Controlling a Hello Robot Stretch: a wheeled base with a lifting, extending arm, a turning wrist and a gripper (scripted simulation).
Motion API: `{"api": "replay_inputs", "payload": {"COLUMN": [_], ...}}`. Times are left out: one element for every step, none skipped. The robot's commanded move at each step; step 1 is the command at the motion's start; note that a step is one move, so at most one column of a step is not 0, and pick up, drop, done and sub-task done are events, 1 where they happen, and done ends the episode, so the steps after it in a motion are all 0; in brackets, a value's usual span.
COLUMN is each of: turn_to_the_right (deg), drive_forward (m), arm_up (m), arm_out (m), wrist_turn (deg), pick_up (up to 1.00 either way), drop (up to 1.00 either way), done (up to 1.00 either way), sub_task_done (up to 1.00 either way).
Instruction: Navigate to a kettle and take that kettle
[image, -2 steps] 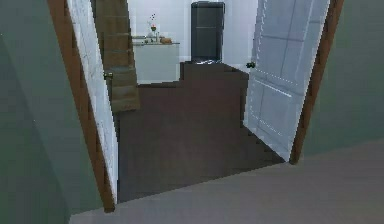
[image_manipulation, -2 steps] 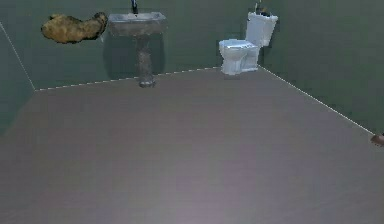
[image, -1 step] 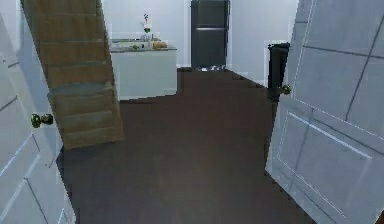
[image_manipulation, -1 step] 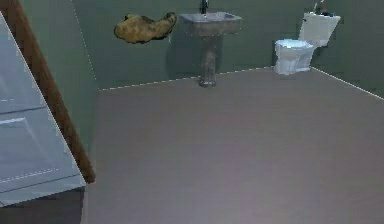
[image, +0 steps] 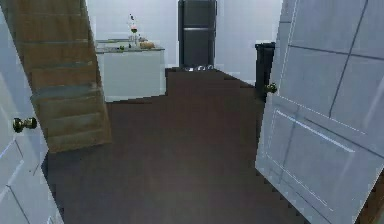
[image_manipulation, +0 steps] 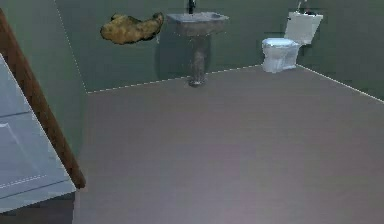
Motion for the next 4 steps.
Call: {"api": "replay_inputs", "payload": {"turn_to_the_right": [0.0, 0.0, 0.0, 0.0], "drive_forward": [1.00, 1.00, 1.00, 0.95], "arm_up": [0.00, 0.00, 0.00, 0.00], "arm_out": [0.00, 0.00, 0.00, 0.00], "wrist_turn": [0.0, 0.0, 0.0, 0.0], "pick_up": [0.00, 0.00, 0.00, 0.00], "drop": [0.00, 0.00, 0.00, 0.00], "done": [0.00, 0.00, 0.00, 0.00], "sub_task_done": [0.00, 0.00, 0.00, 0.00]}}
